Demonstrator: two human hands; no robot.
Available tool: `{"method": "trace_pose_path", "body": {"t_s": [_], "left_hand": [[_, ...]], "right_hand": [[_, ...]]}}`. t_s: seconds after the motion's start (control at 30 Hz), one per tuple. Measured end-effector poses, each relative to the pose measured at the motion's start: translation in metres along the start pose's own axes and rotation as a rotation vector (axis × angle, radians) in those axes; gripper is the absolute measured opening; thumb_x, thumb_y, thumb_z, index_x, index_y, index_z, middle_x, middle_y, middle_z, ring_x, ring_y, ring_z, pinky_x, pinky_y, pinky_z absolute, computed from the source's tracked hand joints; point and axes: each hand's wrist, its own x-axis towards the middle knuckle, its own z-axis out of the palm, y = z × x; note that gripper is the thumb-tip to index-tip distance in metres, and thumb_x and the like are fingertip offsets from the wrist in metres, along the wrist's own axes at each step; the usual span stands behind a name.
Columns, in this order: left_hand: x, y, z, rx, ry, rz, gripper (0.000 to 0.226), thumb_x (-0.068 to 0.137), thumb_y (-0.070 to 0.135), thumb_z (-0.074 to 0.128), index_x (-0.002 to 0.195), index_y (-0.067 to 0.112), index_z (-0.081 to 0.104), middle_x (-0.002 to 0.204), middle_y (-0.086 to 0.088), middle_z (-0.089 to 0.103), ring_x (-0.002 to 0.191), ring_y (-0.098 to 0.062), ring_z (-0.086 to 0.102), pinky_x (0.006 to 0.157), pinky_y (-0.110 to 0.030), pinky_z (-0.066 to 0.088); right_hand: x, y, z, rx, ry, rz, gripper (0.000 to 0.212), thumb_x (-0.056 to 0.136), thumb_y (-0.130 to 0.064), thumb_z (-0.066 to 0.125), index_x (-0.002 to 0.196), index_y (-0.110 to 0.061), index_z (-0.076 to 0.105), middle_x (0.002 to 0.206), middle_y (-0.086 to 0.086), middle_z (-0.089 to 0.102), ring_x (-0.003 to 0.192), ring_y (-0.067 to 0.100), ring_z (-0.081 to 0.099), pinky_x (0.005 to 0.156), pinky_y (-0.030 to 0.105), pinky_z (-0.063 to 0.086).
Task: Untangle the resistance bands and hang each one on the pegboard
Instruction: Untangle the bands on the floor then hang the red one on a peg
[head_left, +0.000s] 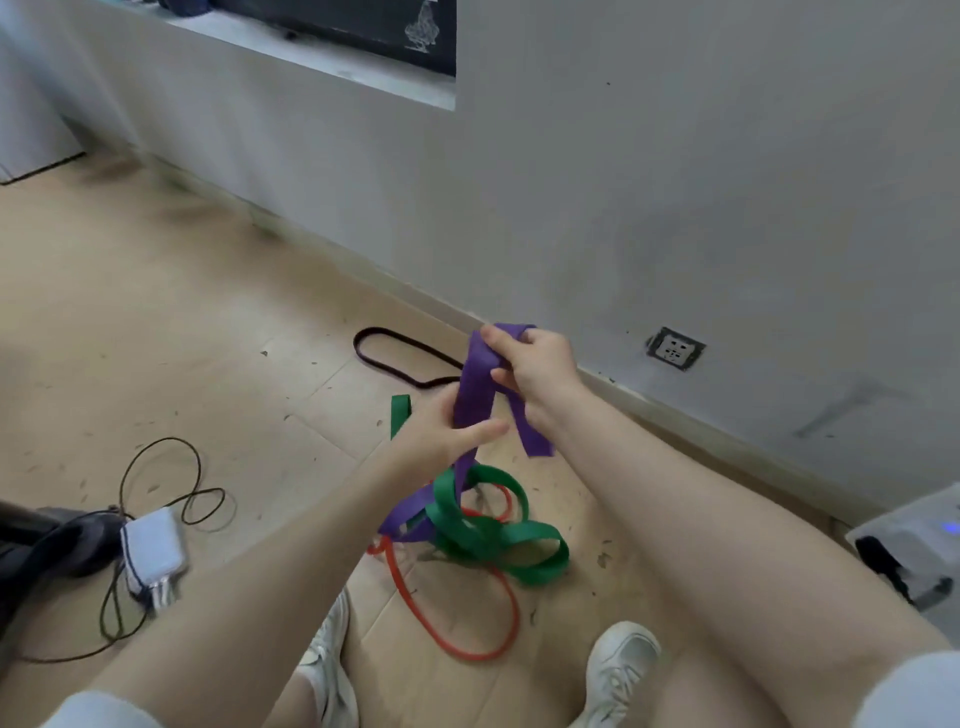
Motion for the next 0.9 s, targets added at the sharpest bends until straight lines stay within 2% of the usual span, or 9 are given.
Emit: {"method": "trace_pose_path", "body": {"t_s": [0.07, 0.2, 0.3, 0.4, 0.5, 0.57, 0.63, 0.7, 0.9], "left_hand": [[-0.007, 0.004, -0.004, 0.021, 0.122, 0.085, 0.025, 0.086, 0.012, 0.064, 0.110, 0.013, 0.060, 0.096, -0.004, 0.069, 0.090, -0.017, 0.067, 0.079, -0.033, 0.056], [-0.007, 0.037, -0.008, -0.067, 0.262, 0.160, 0.021, 0.085, -0.002, 0.060, 0.090, 0.018, 0.064, 0.081, 0.003, 0.070, 0.073, -0.008, 0.067, 0.073, -0.029, 0.054], [-0.010, 0.077, -0.015, -0.186, 0.311, 0.248, 0.014, 0.087, 0.001, 0.060, 0.094, 0.012, 0.064, 0.088, -0.006, 0.070, 0.078, -0.015, 0.069, 0.073, -0.027, 0.057], [-0.011, 0.110, -0.025, -0.442, 0.330, 0.252, 0.006, 0.090, 0.004, 0.057, 0.091, 0.008, 0.062, 0.082, -0.007, 0.067, 0.069, -0.012, 0.066, 0.071, -0.024, 0.057], [-0.013, 0.138, -0.037, -0.618, 0.302, 0.270, 0.006, 0.091, 0.009, 0.057, 0.091, 0.005, 0.061, 0.076, -0.006, 0.067, 0.065, -0.011, 0.065, 0.067, -0.022, 0.055], [-0.015, 0.153, -0.044, -0.706, 0.283, 0.287, 0.008, 0.092, 0.010, 0.056, 0.090, 0.004, 0.061, 0.072, -0.005, 0.067, 0.063, -0.012, 0.065, 0.065, -0.021, 0.054], [-0.015, 0.162, -0.051, -0.746, 0.283, 0.311, 0.009, 0.092, 0.010, 0.055, 0.090, 0.003, 0.061, 0.072, -0.006, 0.068, 0.063, -0.013, 0.066, 0.063, -0.020, 0.053], [-0.012, 0.160, -0.058, -0.843, 0.335, 0.318, 0.011, 0.093, 0.011, 0.054, 0.092, 0.002, 0.060, 0.073, -0.006, 0.069, 0.065, -0.013, 0.068, 0.063, -0.020, 0.054], [0.012, 0.076, -0.044, -0.859, 0.320, -0.008, 0.043, 0.094, 0.036, 0.049, 0.127, 0.009, 0.051, 0.121, -0.006, 0.062, 0.120, -0.021, 0.054, 0.103, -0.033, 0.041]], "right_hand": [[0.004, -0.009, -0.004, 0.105, 0.022, 0.023, 0.012, 0.085, -0.017, 0.067, 0.084, -0.009, 0.058, 0.089, 0.007, 0.061, 0.064, 0.011, 0.059, 0.061, 0.022, 0.052], [0.001, -0.028, -0.014, 0.324, -0.099, -0.153, 0.010, 0.092, -0.016, 0.057, 0.083, -0.012, 0.058, 0.078, 0.002, 0.059, 0.065, 0.010, 0.055, 0.052, 0.016, 0.047], [-0.006, -0.013, -0.024, -0.052, -0.182, -0.276, 0.022, 0.095, -0.032, 0.049, 0.103, -0.018, 0.064, 0.099, -0.002, 0.068, 0.088, 0.013, 0.060, 0.075, 0.024, 0.046], [-0.012, 0.024, -0.036, -0.344, -0.399, -0.192, 0.034, 0.094, -0.022, 0.054, 0.128, -0.024, 0.052, 0.123, -0.007, 0.060, 0.114, 0.012, 0.054, 0.097, 0.031, 0.040], [-0.019, 0.046, -0.031, -0.552, -0.568, -0.139, 0.057, 0.090, -0.015, 0.060, 0.138, -0.033, 0.035, 0.126, -0.012, 0.052, 0.112, 0.005, 0.048, 0.092, 0.020, 0.042], [-0.018, 0.052, -0.022, -0.550, -0.498, -0.164, 0.047, 0.089, -0.015, 0.061, 0.130, -0.027, 0.043, 0.113, -0.011, 0.055, 0.102, 0.005, 0.052, 0.082, 0.017, 0.050], [-0.013, 0.057, -0.016, -0.544, -0.344, -0.233, 0.029, 0.087, -0.016, 0.063, 0.113, -0.023, 0.053, 0.098, -0.009, 0.060, 0.093, 0.010, 0.059, 0.086, 0.035, 0.054], [-0.010, 0.052, -0.015, -0.482, -0.180, -0.260, 0.016, 0.086, -0.017, 0.065, 0.099, -0.020, 0.056, 0.087, -0.008, 0.062, 0.083, 0.013, 0.061, 0.080, 0.036, 0.055], [-0.011, 0.006, -0.021, -0.133, -0.075, -0.281, 0.019, 0.086, -0.015, 0.065, 0.102, -0.014, 0.054, 0.083, -0.003, 0.064, 0.065, 0.005, 0.061, 0.055, 0.019, 0.050]]}}
